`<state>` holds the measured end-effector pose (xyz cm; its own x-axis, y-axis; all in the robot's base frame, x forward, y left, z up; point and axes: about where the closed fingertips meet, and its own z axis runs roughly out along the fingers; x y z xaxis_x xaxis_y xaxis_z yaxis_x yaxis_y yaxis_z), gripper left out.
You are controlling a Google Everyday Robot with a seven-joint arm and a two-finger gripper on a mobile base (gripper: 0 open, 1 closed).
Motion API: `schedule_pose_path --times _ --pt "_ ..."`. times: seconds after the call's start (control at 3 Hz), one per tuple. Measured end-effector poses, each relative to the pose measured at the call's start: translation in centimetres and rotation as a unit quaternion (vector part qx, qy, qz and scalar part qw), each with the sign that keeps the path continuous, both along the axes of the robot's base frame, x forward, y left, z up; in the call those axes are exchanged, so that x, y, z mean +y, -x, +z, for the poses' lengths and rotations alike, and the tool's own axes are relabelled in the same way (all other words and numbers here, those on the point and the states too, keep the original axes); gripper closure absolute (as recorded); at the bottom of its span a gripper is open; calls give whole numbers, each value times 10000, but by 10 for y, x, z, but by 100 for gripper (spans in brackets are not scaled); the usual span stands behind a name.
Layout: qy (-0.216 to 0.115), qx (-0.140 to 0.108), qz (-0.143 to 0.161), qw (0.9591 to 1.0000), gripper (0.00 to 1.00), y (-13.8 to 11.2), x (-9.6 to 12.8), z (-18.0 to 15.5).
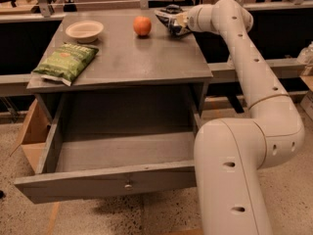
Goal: Place blue chip bag into top drawer
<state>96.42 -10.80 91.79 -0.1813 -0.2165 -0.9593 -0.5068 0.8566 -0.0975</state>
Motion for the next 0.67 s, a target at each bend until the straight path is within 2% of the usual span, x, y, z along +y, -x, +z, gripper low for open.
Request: schedule_pose_path --times 0.33,0.67 --pt "253 168 817 9962 100 42 6 5" --pt "527 399 1618 9846 100 87 16 3"
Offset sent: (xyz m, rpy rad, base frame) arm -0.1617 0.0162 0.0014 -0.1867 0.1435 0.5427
